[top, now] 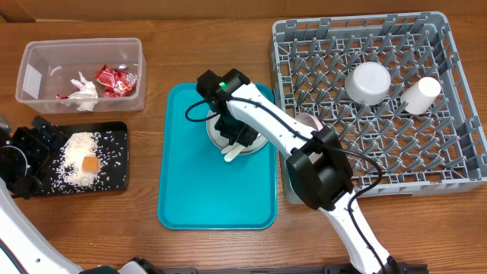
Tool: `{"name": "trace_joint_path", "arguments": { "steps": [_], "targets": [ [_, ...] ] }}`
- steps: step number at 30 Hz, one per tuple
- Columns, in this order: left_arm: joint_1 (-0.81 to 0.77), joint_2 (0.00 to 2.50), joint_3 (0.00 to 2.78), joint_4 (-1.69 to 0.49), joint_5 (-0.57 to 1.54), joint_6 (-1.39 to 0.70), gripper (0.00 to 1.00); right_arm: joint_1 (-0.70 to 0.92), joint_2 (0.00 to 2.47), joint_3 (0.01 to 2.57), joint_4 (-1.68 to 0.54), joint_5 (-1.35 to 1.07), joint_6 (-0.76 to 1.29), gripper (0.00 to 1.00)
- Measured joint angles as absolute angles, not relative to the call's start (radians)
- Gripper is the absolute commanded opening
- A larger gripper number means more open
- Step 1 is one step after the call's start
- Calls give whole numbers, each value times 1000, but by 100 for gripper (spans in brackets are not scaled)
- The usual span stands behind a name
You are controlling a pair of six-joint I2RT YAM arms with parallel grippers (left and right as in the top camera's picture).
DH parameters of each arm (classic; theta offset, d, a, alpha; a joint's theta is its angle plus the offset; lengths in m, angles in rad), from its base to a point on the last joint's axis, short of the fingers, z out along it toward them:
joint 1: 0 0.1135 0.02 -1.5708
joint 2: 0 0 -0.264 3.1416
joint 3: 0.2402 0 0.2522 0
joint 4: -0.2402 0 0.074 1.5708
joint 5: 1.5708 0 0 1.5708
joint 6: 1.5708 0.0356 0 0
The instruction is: Sort waste into correct bins and load items into the dishwasher rack
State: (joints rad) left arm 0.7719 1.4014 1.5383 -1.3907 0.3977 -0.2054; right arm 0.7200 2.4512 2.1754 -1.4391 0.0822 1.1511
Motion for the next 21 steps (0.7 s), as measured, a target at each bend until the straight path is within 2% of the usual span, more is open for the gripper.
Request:
{"name": "trace_joint_path", "arguments": {
  "steps": [2, 5, 6, 17, 21],
  "targets": [
    [772, 1401, 1538, -1391, 398, -205, 100, 720, 2451, 2174, -1430, 82, 1151, 33],
    [772, 1401, 1538, -1391, 398, -205, 100, 720, 2451, 2173, -1422, 83, 1147, 20],
    [772, 1401, 1538, -1391, 398, -206, 100, 720, 2451, 2173, -1419, 83, 1146, 18],
    [772, 1401, 1538, -1391, 398, -205, 100, 720, 2451, 2173, -1385, 93, 1117, 17],
    [772, 1401, 1538, -1391, 398, -205, 99, 719, 2451, 2173, -1378, 97, 1103, 12]
  ]
}}
